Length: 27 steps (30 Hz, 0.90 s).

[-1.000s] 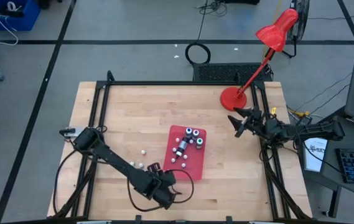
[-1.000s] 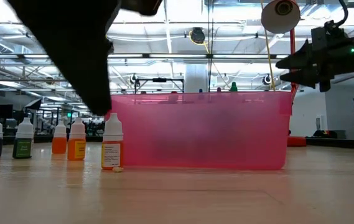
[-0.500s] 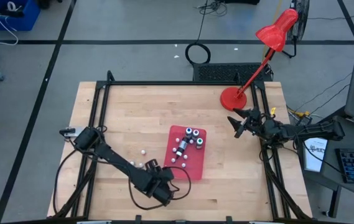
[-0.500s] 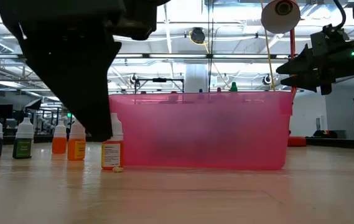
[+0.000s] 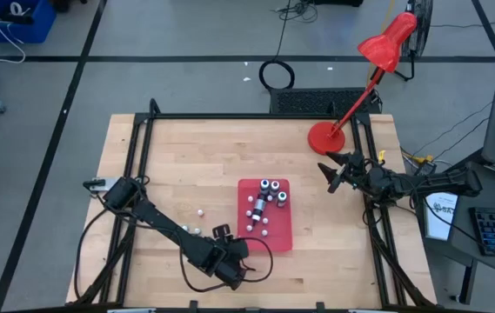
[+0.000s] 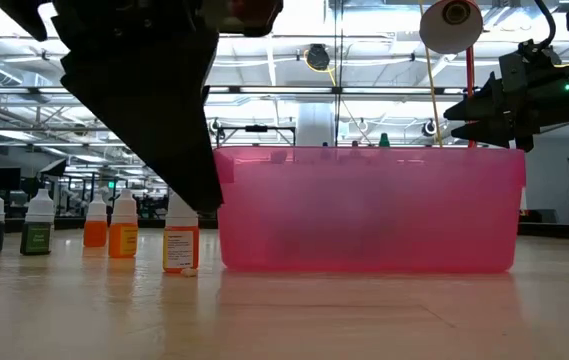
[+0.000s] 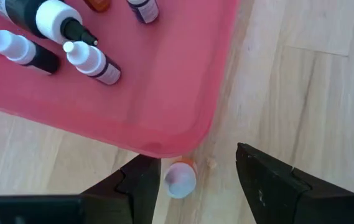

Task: Pick & Place food coloring
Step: Put the small yellow food coloring bottle into the red bin

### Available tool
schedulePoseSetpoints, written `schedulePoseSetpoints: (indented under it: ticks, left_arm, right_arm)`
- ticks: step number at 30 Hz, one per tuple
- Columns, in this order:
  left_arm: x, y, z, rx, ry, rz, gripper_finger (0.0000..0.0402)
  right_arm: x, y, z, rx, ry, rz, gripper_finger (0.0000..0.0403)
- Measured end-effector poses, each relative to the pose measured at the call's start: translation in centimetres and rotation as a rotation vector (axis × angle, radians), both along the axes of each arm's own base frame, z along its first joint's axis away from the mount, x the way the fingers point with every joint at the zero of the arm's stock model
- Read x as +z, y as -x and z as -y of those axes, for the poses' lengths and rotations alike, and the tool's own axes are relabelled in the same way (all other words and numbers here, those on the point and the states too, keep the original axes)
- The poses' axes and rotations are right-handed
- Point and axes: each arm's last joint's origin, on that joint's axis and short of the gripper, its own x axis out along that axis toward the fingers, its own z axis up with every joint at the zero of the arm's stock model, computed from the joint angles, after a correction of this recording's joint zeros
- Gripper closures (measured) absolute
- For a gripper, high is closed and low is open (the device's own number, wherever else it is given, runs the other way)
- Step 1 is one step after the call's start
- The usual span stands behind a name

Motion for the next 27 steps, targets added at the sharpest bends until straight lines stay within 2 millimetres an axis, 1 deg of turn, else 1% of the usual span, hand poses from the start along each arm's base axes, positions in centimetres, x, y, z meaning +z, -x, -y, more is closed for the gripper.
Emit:
schedulePoseSetpoints:
  ticks: [5, 12, 18, 22, 27]
  left_arm:
    - [-0.4, 0.2, -0.1, 0.016, 0.069, -0.043, 0.0205]
    - [-1.9, 0.8, -0.8, 0.069, 0.096, -0.084, 0.0214]
    - [-2.7, 0.4, -1.3, 0.061, 0.117, -0.042, 0.0208]
    - [-2.9, 0.4, -1.5, 0.054, 0.135, -0.047, 0.0216]
    - [-3.0, 0.4, -1.5, 0.055, 0.149, -0.055, 0.0235]
  right_arm:
    - [0.0, 0.0, 0.0, 0.000, 0.000, 0.000, 0.0124]
    - [0.0, 0.0, 0.0, 0.000, 0.000, 0.001, 0.0124]
    - [0.0, 0.0, 0.0, 0.000, 0.000, 0.001, 0.0124]
    - [0.0, 0.0, 0.0, 0.000, 0.000, 0.001, 0.0124]
    - [0.0, 0.0, 0.0, 0.000, 0.000, -0.002, 0.0124]
